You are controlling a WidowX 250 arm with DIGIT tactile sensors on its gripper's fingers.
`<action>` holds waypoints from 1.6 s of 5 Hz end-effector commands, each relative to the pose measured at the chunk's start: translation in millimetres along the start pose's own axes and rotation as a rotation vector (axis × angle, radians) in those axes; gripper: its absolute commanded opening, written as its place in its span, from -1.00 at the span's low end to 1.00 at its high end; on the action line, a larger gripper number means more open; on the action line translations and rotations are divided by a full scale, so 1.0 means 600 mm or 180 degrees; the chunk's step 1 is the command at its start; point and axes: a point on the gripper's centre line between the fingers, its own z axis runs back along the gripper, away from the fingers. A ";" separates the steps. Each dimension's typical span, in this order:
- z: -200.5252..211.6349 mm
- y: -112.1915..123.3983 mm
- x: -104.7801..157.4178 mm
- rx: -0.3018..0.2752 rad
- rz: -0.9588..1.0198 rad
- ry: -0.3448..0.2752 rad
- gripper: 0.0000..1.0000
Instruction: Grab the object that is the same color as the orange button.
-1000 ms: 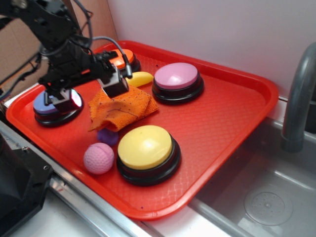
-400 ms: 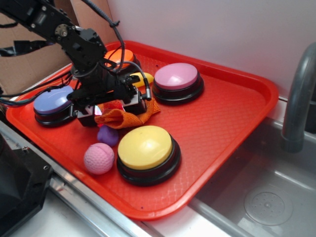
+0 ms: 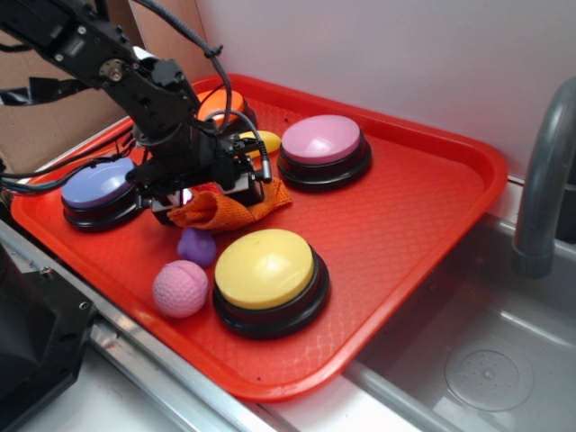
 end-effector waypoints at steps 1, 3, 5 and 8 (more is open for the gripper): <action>0.010 -0.006 0.023 -0.0023 -0.0084 0.0023 -1.00; 0.076 -0.014 0.049 0.0013 -0.0469 0.0069 -1.00; 0.212 -0.066 0.089 0.0019 -0.1351 0.0549 -1.00; 0.277 -0.141 0.083 -0.0062 -0.1889 0.0599 -1.00</action>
